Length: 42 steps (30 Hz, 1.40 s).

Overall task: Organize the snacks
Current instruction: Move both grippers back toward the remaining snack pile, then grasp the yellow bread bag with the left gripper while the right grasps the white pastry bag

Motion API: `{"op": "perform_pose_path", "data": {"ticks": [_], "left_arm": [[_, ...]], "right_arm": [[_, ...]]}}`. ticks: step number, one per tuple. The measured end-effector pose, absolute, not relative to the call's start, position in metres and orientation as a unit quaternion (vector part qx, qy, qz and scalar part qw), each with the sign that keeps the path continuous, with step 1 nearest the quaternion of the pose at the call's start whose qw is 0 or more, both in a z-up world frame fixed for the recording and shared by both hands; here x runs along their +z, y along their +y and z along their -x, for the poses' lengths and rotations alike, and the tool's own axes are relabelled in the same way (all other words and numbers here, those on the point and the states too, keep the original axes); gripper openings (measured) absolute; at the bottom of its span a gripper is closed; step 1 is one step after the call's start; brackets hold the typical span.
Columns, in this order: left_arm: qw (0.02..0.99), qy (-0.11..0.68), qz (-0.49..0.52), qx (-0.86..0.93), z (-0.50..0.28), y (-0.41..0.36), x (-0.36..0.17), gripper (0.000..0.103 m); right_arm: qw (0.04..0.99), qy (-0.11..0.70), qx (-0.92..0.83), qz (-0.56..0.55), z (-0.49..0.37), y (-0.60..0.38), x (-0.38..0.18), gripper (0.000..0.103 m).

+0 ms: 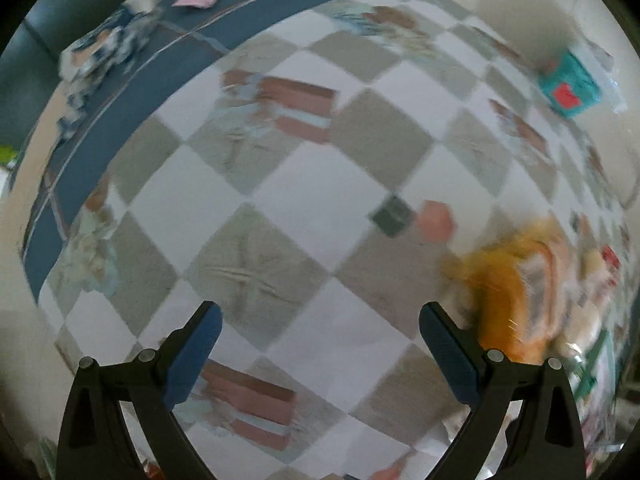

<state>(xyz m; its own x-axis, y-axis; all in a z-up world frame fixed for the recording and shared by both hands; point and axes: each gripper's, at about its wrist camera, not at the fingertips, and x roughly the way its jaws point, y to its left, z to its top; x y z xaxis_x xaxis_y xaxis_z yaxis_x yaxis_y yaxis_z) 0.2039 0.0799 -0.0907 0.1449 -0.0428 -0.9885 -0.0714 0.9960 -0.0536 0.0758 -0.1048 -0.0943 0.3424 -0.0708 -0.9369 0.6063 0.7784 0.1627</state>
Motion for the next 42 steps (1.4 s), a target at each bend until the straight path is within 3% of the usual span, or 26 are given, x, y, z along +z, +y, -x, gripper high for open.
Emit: {"op": "perform_pose_path", "data": {"ticks": [19,28,30,42], "left_arm": [[0.744,0.665,0.063,0.004,-0.216,0.085,-0.095,0.099],[0.760,0.643,0.091,-0.027,-0.215,0.068,-0.068,0.099],[0.763,0.639,0.086,-0.039,-0.216,0.063,-0.064,0.099],[0.768,0.627,0.061,-0.118,-0.203,0.002,-0.059,0.099]], "right_arm": [[0.763,0.562,-0.234,-0.217,-0.090,-0.100,-0.120,0.102],[0.775,0.545,-0.229,-0.224,-0.085,-0.115,-0.111,0.070],[0.777,0.542,-0.223,-0.229,-0.086,-0.118,-0.109,0.056],[0.777,0.545,-0.207,-0.237,-0.074,-0.129,-0.109,0.054]]}}
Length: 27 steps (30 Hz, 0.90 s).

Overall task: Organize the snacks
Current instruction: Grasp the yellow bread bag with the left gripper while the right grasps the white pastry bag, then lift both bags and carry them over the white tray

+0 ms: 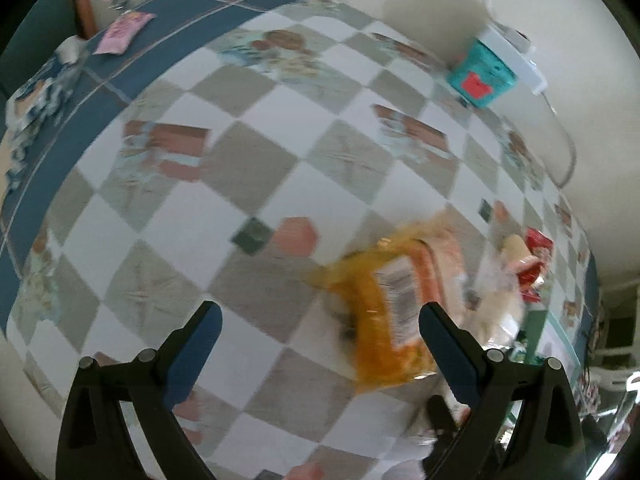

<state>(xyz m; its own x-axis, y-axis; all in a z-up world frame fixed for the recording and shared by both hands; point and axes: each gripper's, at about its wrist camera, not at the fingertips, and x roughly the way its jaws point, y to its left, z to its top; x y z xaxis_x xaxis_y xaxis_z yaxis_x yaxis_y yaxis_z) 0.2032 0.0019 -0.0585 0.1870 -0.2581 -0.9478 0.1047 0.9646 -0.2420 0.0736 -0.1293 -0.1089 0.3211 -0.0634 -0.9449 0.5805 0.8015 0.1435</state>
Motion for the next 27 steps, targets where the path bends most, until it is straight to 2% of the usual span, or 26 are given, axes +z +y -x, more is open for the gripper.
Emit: {"op": "perform_pose_path", "data": {"ticks": [4,6,8,13,15,17,21,27], "left_arm": [[0.771,0.621,0.039,-0.135,-0.197,-0.016,-0.059,0.095],[0.770,0.621,0.033,-0.142,-0.194,-0.025,-0.061,0.089],[0.769,0.622,0.026,-0.143,-0.195,-0.030,-0.066,0.075],[0.766,0.627,0.018,-0.139,-0.194,-0.034,-0.073,0.072],[0.764,0.630,0.016,-0.138,-0.195,-0.035,-0.076,0.064],[0.760,0.634,0.016,-0.141,-0.193,-0.033,-0.076,0.050],[0.760,0.637,0.004,-0.134,-0.192,-0.034,-0.077,0.045],[0.756,0.642,-0.006,-0.128,-0.190,-0.032,-0.080,0.045]], "right_arm": [[0.777,0.545,-0.203,-0.240,-0.073,-0.131,-0.110,0.054],[0.778,0.546,-0.202,-0.238,-0.072,-0.131,-0.108,0.054],[0.779,0.545,-0.201,-0.235,-0.069,-0.131,-0.106,0.054],[0.782,0.543,-0.202,-0.232,-0.065,-0.131,-0.100,0.054],[0.782,0.541,-0.202,-0.234,-0.062,-0.132,-0.098,0.054],[0.783,0.539,-0.202,-0.235,-0.061,-0.133,-0.096,0.054],[0.785,0.537,-0.201,-0.236,-0.057,-0.133,-0.091,0.054],[0.786,0.533,-0.199,-0.244,-0.053,-0.133,-0.085,0.054]]}}
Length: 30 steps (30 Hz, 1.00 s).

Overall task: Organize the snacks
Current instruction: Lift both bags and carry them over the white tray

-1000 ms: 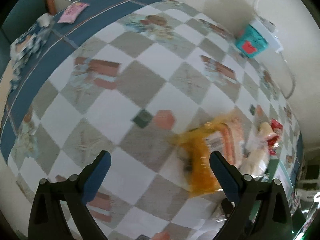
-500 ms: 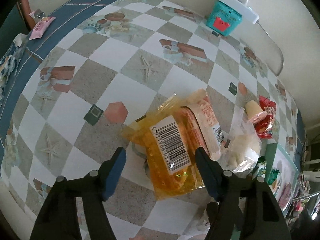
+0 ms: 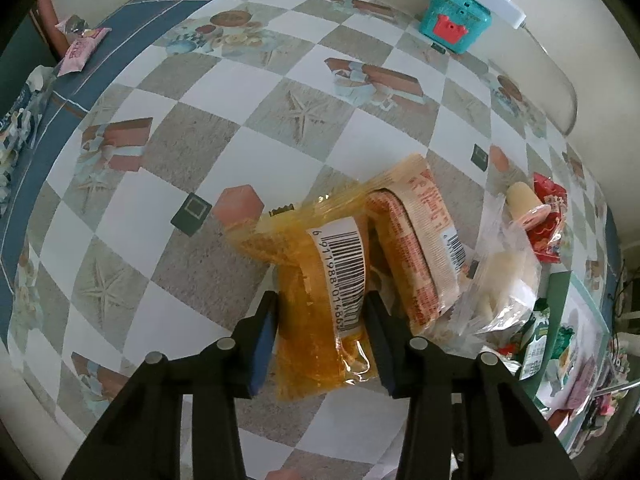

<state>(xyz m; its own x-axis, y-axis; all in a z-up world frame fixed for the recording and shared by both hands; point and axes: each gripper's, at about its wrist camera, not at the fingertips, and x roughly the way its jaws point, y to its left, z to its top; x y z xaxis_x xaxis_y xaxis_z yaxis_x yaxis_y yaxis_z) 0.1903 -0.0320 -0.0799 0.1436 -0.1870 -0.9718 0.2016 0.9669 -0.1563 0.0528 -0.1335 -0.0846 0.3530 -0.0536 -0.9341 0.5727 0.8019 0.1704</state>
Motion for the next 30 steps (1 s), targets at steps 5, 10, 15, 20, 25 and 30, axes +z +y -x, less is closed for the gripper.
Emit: {"op": "perform_pose_path", "data": {"ticks": [5,10,15,20,25,30], "left_arm": [[0.753,0.647,-0.002,-0.123,-0.190,-0.029,-0.085,0.046],[0.754,0.646,-0.004,-0.119,-0.190,-0.031,-0.082,0.044],[0.748,0.652,0.019,-0.122,-0.191,-0.023,-0.080,0.043],[0.760,0.639,0.032,-0.114,-0.192,-0.010,-0.066,0.043],[0.774,0.622,0.044,-0.113,-0.190,-0.001,-0.048,0.043],[0.787,0.604,0.046,-0.116,-0.185,0.001,-0.029,0.043]], "right_arm": [[0.788,0.528,-0.197,-0.247,-0.049,-0.136,-0.079,0.054],[0.789,0.522,-0.197,-0.255,-0.046,-0.140,-0.075,0.054],[0.794,0.512,-0.194,-0.263,-0.042,-0.142,-0.066,0.054],[0.804,0.495,-0.188,-0.272,-0.037,-0.144,-0.050,0.054],[0.814,0.476,-0.185,-0.275,-0.033,-0.146,-0.034,0.054],[0.820,0.460,-0.189,-0.284,-0.026,-0.154,-0.024,0.054]]}}
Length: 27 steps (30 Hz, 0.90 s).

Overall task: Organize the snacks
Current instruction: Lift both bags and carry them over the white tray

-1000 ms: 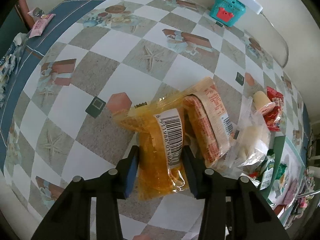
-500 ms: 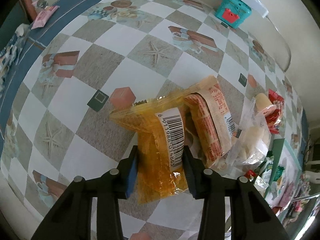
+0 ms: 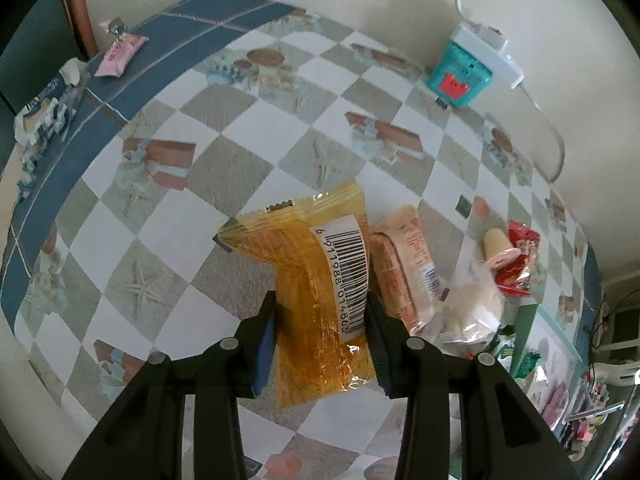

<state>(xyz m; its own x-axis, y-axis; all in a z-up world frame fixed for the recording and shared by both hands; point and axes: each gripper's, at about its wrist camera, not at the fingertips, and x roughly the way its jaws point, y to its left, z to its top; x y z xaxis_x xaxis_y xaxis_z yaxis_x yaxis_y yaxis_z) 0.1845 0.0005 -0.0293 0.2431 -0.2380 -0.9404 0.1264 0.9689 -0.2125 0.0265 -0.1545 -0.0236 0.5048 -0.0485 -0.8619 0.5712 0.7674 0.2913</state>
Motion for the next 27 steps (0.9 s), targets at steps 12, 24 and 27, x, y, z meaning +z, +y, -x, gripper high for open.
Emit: {"op": "perform_pose_path", "data": {"ticks": [12,24,27], "left_arm": [[0.805,0.576,0.025,-0.139,-0.167,-0.029,-0.004,0.043],[0.796,0.565,-0.045,-0.211,-0.119,-0.117,-0.002,0.043],[0.794,0.560,-0.066,-0.229,-0.108,-0.143,-0.003,0.043]], "right_arm": [[0.806,0.443,-0.234,-0.315,0.000,-0.200,-0.023,0.054],[0.768,0.431,-0.290,-0.374,0.037,-0.268,-0.046,0.054],[0.757,0.428,-0.297,-0.394,0.047,-0.283,-0.052,0.054]]}}
